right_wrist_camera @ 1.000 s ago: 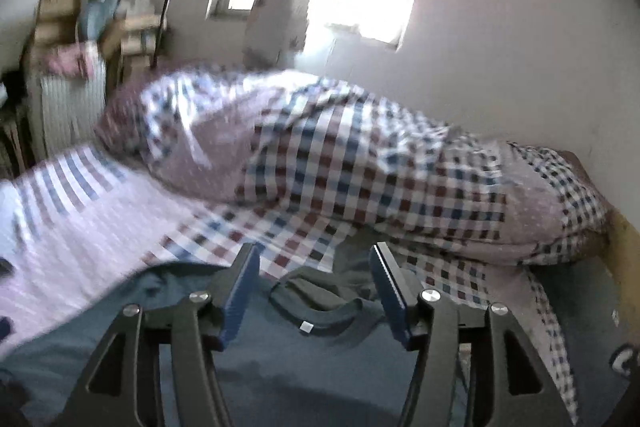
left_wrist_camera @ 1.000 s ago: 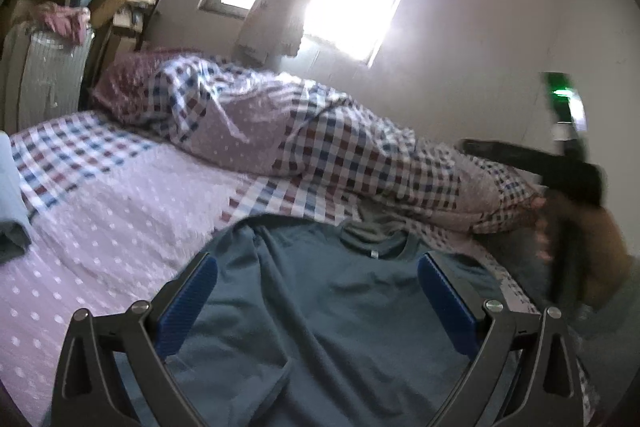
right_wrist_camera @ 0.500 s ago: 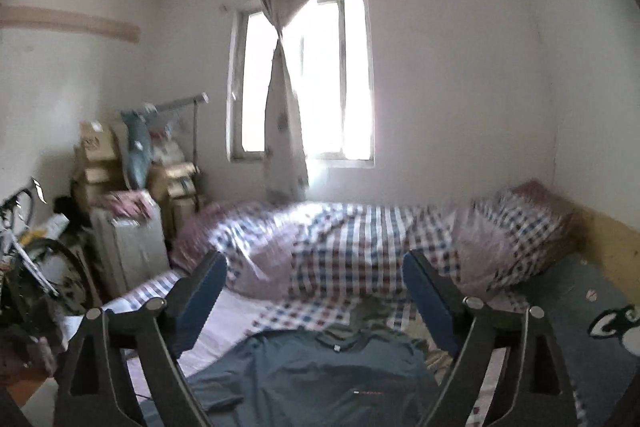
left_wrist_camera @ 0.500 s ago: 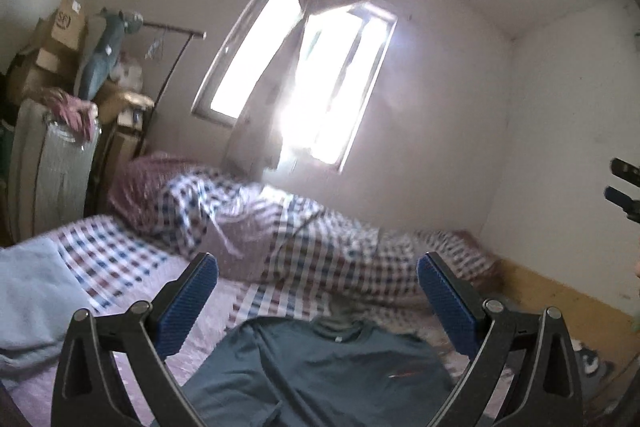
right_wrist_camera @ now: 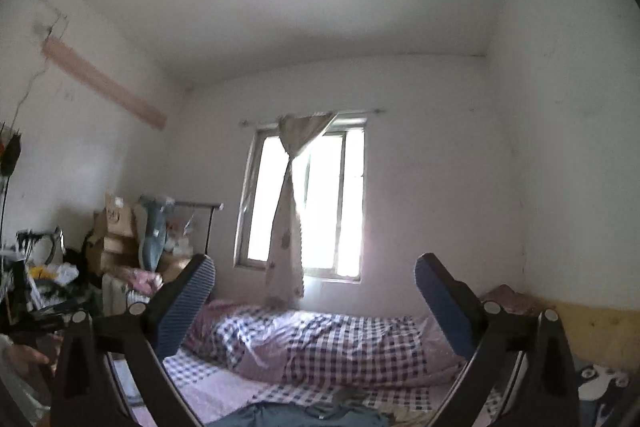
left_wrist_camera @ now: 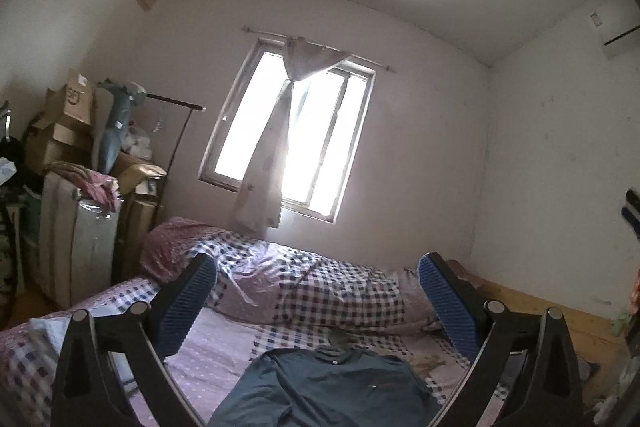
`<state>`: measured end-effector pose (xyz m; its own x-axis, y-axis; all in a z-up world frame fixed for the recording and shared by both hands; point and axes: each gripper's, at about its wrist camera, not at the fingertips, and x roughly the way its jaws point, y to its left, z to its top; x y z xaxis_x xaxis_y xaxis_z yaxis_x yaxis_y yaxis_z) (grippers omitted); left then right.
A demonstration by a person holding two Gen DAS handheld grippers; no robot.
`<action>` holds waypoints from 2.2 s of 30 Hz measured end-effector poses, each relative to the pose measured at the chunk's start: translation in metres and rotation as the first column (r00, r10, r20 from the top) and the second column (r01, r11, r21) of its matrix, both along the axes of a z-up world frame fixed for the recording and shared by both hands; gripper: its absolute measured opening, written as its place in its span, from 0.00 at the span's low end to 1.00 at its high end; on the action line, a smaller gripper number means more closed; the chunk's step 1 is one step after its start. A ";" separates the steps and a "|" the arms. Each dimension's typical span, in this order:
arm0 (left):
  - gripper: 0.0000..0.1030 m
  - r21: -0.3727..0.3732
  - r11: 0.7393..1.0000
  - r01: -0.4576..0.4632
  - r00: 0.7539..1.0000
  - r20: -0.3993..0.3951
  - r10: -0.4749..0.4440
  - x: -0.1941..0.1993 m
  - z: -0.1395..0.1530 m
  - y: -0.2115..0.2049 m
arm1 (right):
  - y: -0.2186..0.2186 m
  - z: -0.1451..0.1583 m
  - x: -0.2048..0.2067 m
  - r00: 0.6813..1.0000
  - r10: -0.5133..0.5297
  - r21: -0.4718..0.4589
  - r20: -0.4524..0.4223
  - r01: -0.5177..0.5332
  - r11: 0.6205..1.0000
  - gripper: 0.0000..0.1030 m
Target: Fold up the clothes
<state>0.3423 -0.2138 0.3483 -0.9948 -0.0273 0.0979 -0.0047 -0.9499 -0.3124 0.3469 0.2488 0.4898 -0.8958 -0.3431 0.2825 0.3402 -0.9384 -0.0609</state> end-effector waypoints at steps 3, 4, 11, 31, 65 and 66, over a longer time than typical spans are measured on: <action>1.00 0.007 1.000 -0.007 1.000 -0.008 0.007 0.018 -0.005 0.001 | 0.009 -0.016 -0.012 0.997 -0.041 -0.050 0.064 0.044 0.998 1.00; 1.00 0.000 1.000 -0.007 1.000 -0.014 0.007 0.022 -0.007 0.003 | 0.011 -0.023 -0.018 0.994 -0.052 -0.063 0.097 0.058 0.996 1.00; 1.00 -0.056 0.998 -0.020 0.999 0.024 0.021 0.027 -0.037 0.025 | 0.005 -0.080 -0.056 0.964 -0.128 -0.037 0.235 0.141 0.989 1.00; 1.00 -0.028 0.998 -0.051 0.875 0.480 0.058 -0.057 -0.232 0.041 | -0.046 -0.284 -0.126 0.833 0.047 -0.080 0.551 -0.004 0.997 1.00; 0.99 0.569 0.815 -0.107 0.817 0.518 -0.254 -0.093 -0.411 -0.033 | -0.060 -0.425 -0.179 0.738 0.111 -0.089 0.666 -0.068 0.994 1.00; 0.99 0.608 0.787 -0.106 0.818 0.503 -0.278 -0.093 -0.416 -0.036 | -0.060 -0.425 -0.179 0.738 0.110 -0.088 0.666 -0.068 0.994 1.00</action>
